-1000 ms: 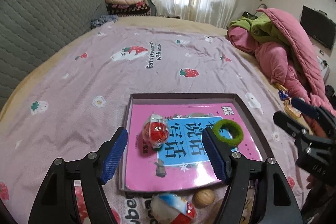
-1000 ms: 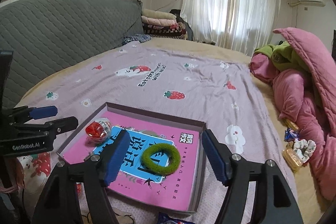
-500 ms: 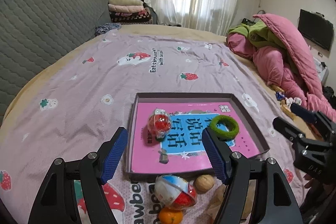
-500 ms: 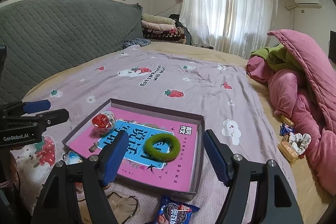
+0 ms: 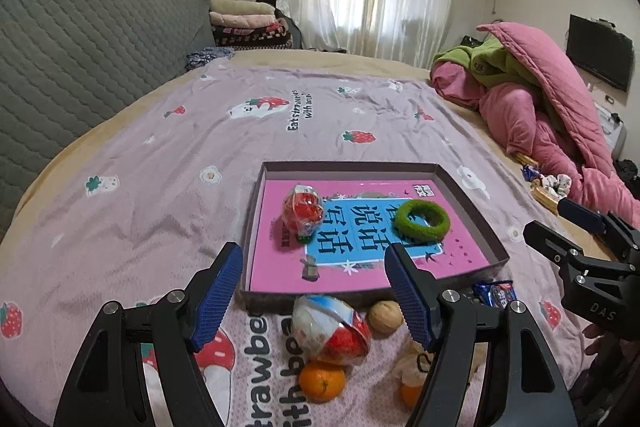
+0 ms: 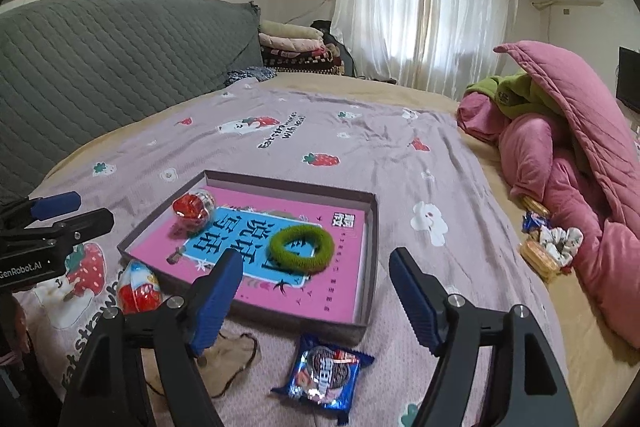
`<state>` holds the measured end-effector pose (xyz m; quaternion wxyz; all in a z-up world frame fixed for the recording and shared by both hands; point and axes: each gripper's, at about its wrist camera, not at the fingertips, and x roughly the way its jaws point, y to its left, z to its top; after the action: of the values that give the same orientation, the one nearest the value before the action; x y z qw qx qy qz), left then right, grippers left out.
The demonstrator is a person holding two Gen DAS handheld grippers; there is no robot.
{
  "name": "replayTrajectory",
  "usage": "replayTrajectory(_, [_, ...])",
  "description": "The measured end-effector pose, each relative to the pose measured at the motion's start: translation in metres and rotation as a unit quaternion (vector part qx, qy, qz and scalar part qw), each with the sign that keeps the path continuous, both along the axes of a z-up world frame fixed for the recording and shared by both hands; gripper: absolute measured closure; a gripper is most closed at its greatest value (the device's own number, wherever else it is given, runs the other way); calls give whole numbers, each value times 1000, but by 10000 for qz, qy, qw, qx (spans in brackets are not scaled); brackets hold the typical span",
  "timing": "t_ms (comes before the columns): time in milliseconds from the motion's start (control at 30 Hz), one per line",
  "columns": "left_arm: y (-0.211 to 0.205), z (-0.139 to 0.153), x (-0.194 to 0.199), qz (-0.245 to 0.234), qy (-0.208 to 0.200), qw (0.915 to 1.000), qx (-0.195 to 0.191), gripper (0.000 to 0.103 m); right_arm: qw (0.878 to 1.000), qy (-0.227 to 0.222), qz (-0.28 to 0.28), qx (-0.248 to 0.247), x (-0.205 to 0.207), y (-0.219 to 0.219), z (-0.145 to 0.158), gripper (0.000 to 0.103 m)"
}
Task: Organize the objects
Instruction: 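Withdraw both open tools back from the tray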
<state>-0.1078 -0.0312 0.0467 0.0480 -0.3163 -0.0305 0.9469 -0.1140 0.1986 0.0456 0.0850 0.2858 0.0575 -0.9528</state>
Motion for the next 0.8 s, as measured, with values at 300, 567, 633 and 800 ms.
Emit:
replayTrajectory(300, [4, -4, 21, -64, 85, 9999, 17, 28, 9999, -87, -137, -15, 21, 4, -7, 25])
replayTrajectory(567, [5, -8, 39, -117, 76, 9999, 18, 28, 9998, -127, -145, -1, 40, 2, -9, 24])
replayTrajectory(633, [5, -9, 43, -129, 69, 9999, 21, 28, 9998, -142, -118, 14, 44, 0, -9, 24])
replayTrajectory(800, [4, -12, 53, -150, 58, 9999, -10, 28, 9998, -186, -79, 43, 55, -3, -11, 24])
